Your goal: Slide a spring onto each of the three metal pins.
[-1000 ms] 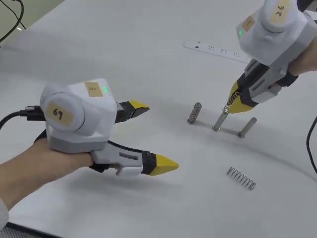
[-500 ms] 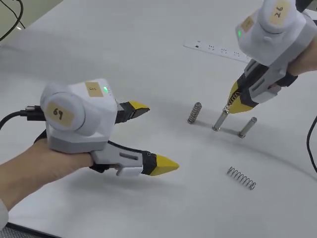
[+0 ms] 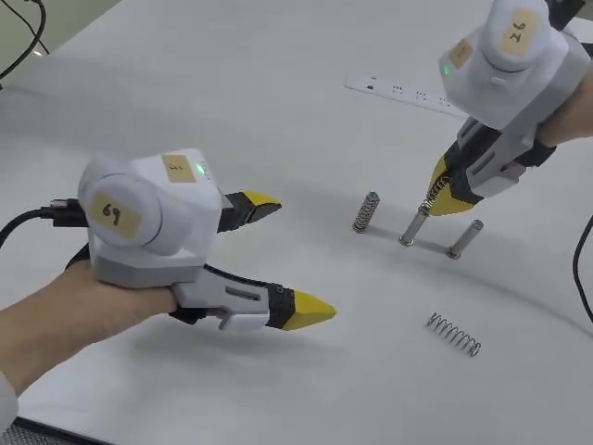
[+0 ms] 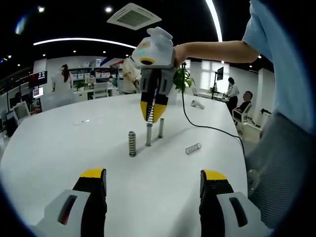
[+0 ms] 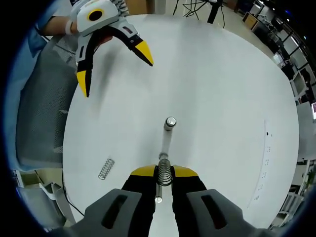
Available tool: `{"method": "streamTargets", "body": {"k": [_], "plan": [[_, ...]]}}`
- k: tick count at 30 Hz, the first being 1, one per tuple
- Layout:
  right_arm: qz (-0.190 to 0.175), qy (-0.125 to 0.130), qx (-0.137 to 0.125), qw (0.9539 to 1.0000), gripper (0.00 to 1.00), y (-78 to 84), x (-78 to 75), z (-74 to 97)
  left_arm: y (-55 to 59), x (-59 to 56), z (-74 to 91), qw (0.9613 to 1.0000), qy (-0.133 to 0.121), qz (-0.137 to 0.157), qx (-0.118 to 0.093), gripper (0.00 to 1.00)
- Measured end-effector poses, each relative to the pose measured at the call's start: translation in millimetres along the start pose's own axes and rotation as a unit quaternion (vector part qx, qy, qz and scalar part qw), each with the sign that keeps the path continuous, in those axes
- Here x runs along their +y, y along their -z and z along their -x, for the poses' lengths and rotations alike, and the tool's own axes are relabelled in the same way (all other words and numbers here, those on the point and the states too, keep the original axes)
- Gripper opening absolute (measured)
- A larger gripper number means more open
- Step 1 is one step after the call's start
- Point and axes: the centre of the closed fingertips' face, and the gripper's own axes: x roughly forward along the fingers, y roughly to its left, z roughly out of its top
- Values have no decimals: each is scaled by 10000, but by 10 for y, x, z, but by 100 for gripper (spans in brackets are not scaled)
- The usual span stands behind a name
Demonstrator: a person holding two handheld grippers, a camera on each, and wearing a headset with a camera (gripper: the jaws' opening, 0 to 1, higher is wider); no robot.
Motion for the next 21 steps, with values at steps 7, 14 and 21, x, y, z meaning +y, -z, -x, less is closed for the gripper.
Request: {"method": "streamTargets", "body": {"k": [7,14,21], "plan": [[6,-35,0,10000,8,-9,29,-49,4,1,3,10000,0,-6,14,74],[36,-49,74,10000,8,18,3,-146,3,11,1,10000,-7,-14,15,74],[48,-94,103,9999,8,31,11,-219,13,12,-9,10000,10,2,34,74]]}}
